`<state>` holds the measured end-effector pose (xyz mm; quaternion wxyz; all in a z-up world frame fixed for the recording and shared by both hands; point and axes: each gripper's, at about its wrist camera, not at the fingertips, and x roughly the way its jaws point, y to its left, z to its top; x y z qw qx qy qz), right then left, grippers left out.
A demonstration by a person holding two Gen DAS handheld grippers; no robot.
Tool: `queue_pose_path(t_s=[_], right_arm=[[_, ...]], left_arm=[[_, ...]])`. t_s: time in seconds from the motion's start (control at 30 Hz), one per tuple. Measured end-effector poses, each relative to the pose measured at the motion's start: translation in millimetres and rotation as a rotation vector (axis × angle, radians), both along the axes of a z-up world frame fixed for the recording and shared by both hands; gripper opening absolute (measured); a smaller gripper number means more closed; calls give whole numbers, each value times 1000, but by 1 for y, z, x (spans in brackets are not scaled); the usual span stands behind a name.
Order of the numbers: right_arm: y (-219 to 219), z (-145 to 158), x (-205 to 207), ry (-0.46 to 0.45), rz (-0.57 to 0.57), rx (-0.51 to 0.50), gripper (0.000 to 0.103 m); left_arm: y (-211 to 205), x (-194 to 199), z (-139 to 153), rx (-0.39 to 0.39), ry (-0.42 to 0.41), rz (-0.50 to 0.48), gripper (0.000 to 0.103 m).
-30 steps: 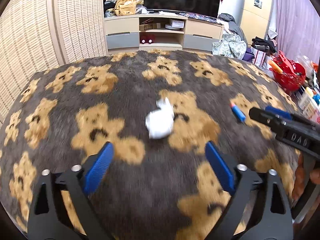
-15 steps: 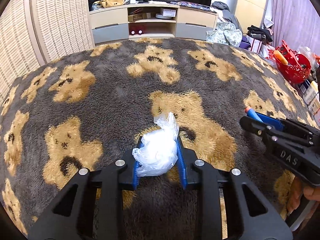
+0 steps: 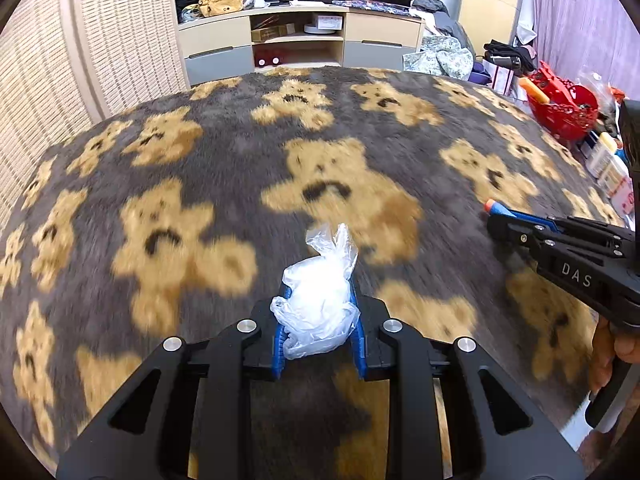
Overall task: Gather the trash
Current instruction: 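Lower both items into the black bin and open both tools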
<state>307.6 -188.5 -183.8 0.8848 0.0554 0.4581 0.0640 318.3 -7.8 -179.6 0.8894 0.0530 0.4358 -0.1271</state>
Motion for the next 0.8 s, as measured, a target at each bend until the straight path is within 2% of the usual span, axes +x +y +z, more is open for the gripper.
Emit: queue_pose_path(t_s=[0.47, 0.63, 0.8], right_arm=[[-4, 48, -128, -71, 38, 5, 14], [-2, 49, -171, -68, 60, 18, 14], [3, 39, -206, -44, 80, 28, 14]], left_arm=[[-17, -137, 36, -42, -56, -28, 24], [-21, -181, 35, -58, -53, -41, 24], [-23, -217, 22, -66, -30, -47, 24]])
